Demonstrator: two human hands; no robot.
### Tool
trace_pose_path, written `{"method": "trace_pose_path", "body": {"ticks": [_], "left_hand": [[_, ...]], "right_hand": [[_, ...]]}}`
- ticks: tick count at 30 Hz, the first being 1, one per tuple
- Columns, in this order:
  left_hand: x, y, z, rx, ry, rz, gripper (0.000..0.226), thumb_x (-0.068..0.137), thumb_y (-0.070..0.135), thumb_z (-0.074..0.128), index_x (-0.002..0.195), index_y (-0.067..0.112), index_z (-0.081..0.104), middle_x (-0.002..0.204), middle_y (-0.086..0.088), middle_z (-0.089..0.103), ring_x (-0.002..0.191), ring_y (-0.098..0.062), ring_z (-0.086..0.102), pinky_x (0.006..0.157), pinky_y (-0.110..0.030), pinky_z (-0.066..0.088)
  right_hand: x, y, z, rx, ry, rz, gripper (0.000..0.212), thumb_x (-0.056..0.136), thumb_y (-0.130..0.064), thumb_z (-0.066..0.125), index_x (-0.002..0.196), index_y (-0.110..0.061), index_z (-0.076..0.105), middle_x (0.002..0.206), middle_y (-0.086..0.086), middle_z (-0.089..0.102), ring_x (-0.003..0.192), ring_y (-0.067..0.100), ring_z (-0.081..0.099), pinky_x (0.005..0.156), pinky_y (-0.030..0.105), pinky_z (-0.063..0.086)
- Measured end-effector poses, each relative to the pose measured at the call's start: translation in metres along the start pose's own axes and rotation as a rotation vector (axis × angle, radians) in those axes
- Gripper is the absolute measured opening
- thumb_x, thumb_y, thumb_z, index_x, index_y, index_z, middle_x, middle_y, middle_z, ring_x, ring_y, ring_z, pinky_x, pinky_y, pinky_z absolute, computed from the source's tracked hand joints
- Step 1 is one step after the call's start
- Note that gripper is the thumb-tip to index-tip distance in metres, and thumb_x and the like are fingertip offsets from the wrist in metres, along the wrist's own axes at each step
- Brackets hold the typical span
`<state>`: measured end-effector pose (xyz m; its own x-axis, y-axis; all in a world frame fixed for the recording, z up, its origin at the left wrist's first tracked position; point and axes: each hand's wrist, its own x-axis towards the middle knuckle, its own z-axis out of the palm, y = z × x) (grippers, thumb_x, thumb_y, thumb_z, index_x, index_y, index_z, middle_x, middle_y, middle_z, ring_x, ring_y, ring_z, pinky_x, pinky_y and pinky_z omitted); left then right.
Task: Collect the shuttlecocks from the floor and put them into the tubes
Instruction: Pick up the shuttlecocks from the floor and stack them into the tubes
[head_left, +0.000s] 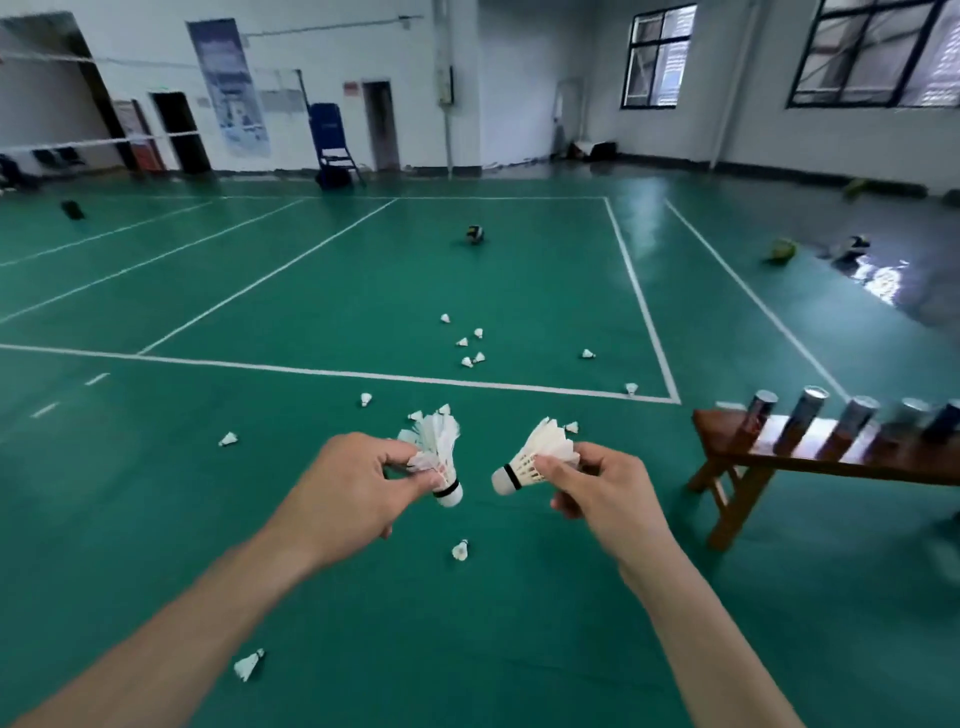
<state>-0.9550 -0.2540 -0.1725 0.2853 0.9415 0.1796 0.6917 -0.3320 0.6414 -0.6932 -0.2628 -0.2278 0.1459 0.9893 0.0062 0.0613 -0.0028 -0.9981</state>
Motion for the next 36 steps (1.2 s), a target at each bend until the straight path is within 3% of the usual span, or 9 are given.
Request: {"method": "trace_pose_path", "body": {"ticks": [3,5,11,17,20,24,27,33,36], "left_hand": [[0.041,-0.009,0.011,0.273,-0.081,0.248,0.014,0.095,0.041,0.067,0.089,0.031,0.076,0.081,0.016,0.071,0.062,-0.013,0.057,0.062,-0.031,0.05],[0.071,-0.013,0.023,0.381,-0.08,0.414,0.016,0.096,0.04,0.064,0.093,0.03,0.075,0.086,0.013,0.072,0.075,-0.014,0.063,0.069,-0.036,0.053],[0.136,0.025,0.073,0.205,-0.236,0.645,0.015,0.093,0.041,0.069,0.089,0.029,0.077,0.079,0.006,0.072,0.07,-0.021,0.061,0.066,-0.039,0.051],[0.191,0.11,0.175,0.312,-0.316,0.96,0.026,0.098,0.047,0.054,0.099,0.029,0.073,0.096,0.013,0.072,0.09,-0.016,0.065,0.077,-0.036,0.053],[0.214,0.156,0.232,0.17,-0.381,0.952,0.018,0.095,0.045,0.062,0.097,0.033,0.075,0.09,0.014,0.073,0.084,-0.015,0.065,0.074,-0.037,0.053],[0.254,0.224,0.311,0.054,-0.458,0.921,0.011,0.092,0.042,0.068,0.091,0.033,0.075,0.077,0.021,0.067,0.072,-0.005,0.059,0.068,-0.035,0.051],[0.29,0.276,0.36,-0.013,-0.47,0.949,0.006,0.092,0.034,0.073,0.092,0.031,0.078,0.092,0.024,0.071,0.083,0.0,0.063,0.075,-0.03,0.052],[0.363,0.343,0.443,-0.023,-0.494,0.98,0.005,0.091,0.027,0.075,0.094,0.03,0.079,0.105,0.032,0.069,0.089,0.006,0.065,0.079,-0.026,0.053],[0.405,0.373,0.48,0.001,-0.542,0.997,0.006,0.092,0.029,0.074,0.095,0.031,0.079,0.103,0.029,0.07,0.087,0.002,0.066,0.078,-0.03,0.055]], "right_hand": [[0.005,0.009,-0.005,0.028,0.152,0.032,0.002,0.089,-0.031,0.079,0.087,-0.031,0.079,0.067,-0.003,0.068,0.059,0.008,0.061,0.068,0.035,0.05],[0.003,0.014,-0.007,0.026,0.249,0.048,0.004,0.089,-0.028,0.08,0.086,-0.025,0.08,0.069,-0.002,0.069,0.059,0.009,0.061,0.066,0.034,0.05],[-0.038,0.012,-0.038,-0.044,0.554,0.036,0.006,0.091,-0.025,0.078,0.09,-0.02,0.081,0.075,0.006,0.073,0.059,0.009,0.061,0.057,0.025,0.049],[-0.055,0.023,-0.123,0.0,0.851,-0.002,0.012,0.097,-0.019,0.071,0.09,-0.02,0.082,0.065,-0.003,0.07,0.054,0.009,0.059,0.052,0.02,0.046],[-0.055,0.041,-0.179,0.048,0.957,0.015,0.017,0.098,-0.017,0.069,0.089,-0.019,0.082,0.073,-0.001,0.074,0.056,0.011,0.06,0.055,0.025,0.046],[-0.043,0.045,-0.276,0.091,0.918,0.015,0.025,0.101,-0.017,0.064,0.092,-0.03,0.083,0.09,-0.003,0.079,0.064,0.011,0.065,0.058,0.024,0.049],[-0.025,0.045,-0.347,0.094,0.926,-0.028,0.022,0.102,-0.021,0.063,0.094,-0.03,0.082,0.098,-0.003,0.079,0.067,0.011,0.066,0.06,0.021,0.051],[0.03,0.082,-0.448,0.142,1.106,0.073,0.021,0.1,-0.025,0.065,0.088,-0.03,0.081,0.087,0.009,0.074,0.063,0.012,0.059,0.064,0.032,0.045],[0.069,0.1,-0.49,0.175,1.143,0.138,0.026,0.101,-0.027,0.062,0.085,-0.038,0.08,0.085,-0.003,0.076,0.062,0.011,0.063,0.063,0.032,0.047]]}}
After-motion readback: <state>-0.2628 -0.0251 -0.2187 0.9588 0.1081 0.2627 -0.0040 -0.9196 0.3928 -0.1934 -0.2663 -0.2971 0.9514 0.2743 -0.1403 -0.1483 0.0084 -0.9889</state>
